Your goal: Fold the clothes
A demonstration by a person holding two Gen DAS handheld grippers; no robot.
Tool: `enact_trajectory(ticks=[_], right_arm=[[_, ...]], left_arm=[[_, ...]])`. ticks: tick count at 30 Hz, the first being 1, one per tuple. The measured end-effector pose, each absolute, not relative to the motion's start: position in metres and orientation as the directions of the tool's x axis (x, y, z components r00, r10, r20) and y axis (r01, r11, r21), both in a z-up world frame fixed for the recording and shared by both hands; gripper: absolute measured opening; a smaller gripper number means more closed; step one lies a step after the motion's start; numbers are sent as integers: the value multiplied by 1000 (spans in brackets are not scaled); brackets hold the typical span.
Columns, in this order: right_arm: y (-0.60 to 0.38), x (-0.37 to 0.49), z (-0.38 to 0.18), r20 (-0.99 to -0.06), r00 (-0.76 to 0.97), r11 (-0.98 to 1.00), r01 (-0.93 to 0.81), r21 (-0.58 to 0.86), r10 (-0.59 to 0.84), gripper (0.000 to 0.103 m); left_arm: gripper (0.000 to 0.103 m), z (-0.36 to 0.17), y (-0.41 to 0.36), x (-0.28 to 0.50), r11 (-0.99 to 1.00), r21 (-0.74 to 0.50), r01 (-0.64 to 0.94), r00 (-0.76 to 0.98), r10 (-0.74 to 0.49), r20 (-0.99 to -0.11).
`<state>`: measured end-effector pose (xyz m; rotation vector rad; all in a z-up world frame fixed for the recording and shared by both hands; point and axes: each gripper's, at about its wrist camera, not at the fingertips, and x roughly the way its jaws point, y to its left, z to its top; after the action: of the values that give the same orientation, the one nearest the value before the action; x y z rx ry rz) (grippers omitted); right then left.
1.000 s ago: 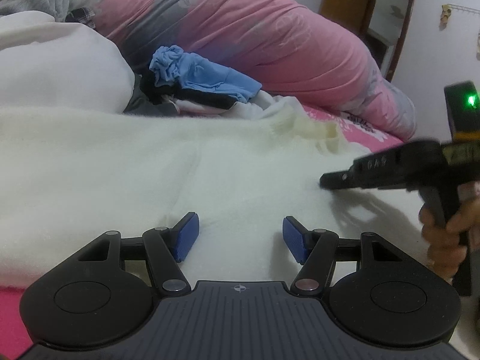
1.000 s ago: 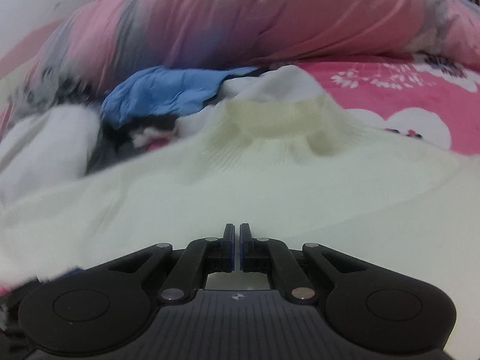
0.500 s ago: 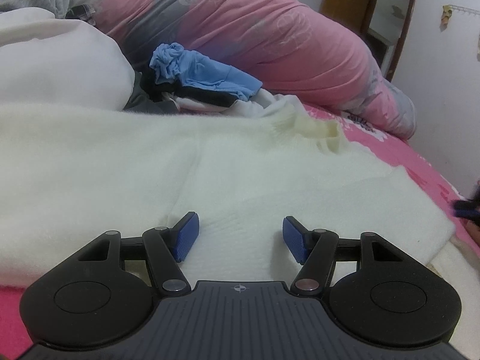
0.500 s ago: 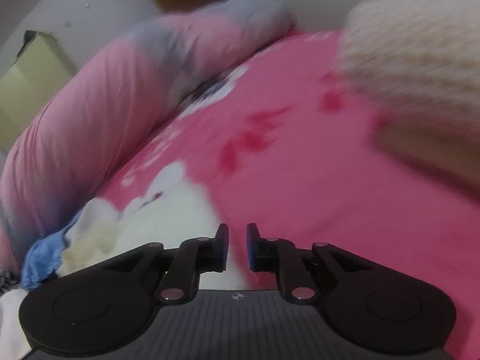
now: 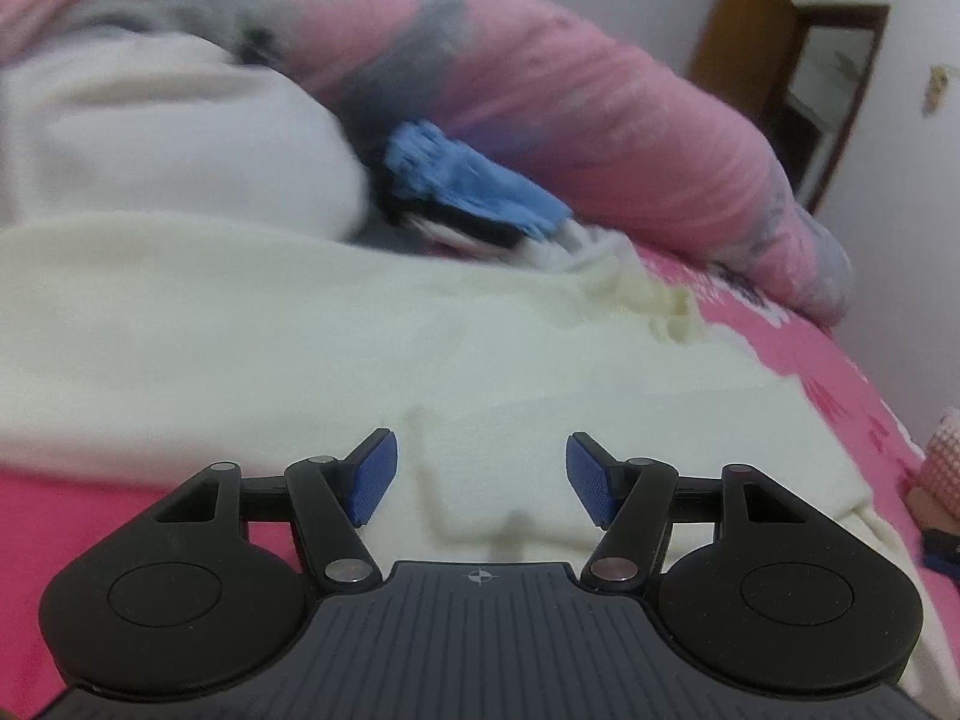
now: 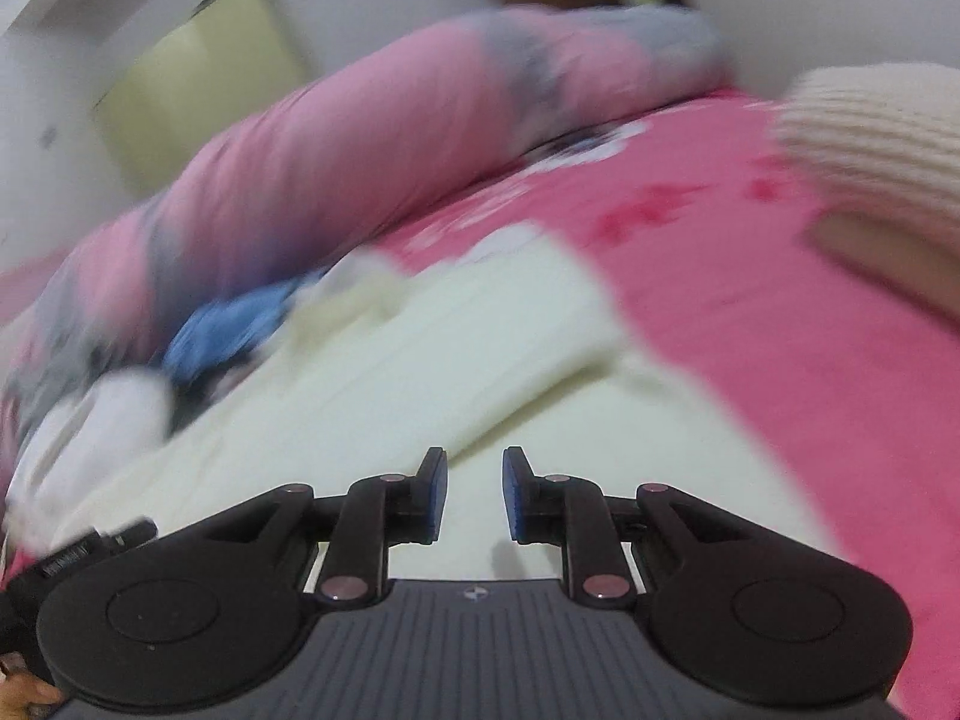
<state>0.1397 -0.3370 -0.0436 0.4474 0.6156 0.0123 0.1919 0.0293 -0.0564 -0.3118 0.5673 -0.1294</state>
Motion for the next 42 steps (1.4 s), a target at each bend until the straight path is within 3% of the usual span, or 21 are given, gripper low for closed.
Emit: enact_trajectory(ticks=[3, 6, 15, 18, 28, 31, 36, 39, 42], right_arm=[[-299, 150, -42, -560, 805, 924, 41, 381, 196, 24], [-264, 159, -42, -559, 796, 935, -24, 354, 232, 35], [-182, 197, -61, -515, 828, 975, -181, 127, 221, 35], [-180, 209, -84, -563, 797, 975, -158, 156, 219, 35], [-197, 206, -94, -527, 799, 949, -172, 263, 290, 40], [-194, 207, -94, -529, 800, 953, -175, 249, 285, 41], [-195, 207, -95, -523, 801, 950, -178, 259, 292, 43], [-198, 207, -96, -516, 801, 943, -178, 282, 305, 43], [-201, 207, -97, -507, 801, 935, -178, 307, 318, 43]], left_arm=[[63, -55, 60, 158, 934, -351, -69, 861, -122, -494], [63, -60, 96, 138, 901, -389, -194, 869, -26, -493], [67, -76, 197, 146, 686, -527, -502, 826, 201, -526], [67, -84, 222, 157, 644, -529, -553, 804, 243, -543], [66, -99, 242, 159, 527, -582, -619, 782, 344, -520], [54, -101, 243, 159, 508, -584, -633, 773, 378, -510], [25, -108, 249, 154, 485, -598, -638, 770, 408, -490], [14, -109, 247, 151, 497, -597, -630, 776, 420, -471], [10, -101, 241, 147, 526, -590, -612, 790, 445, -422]])
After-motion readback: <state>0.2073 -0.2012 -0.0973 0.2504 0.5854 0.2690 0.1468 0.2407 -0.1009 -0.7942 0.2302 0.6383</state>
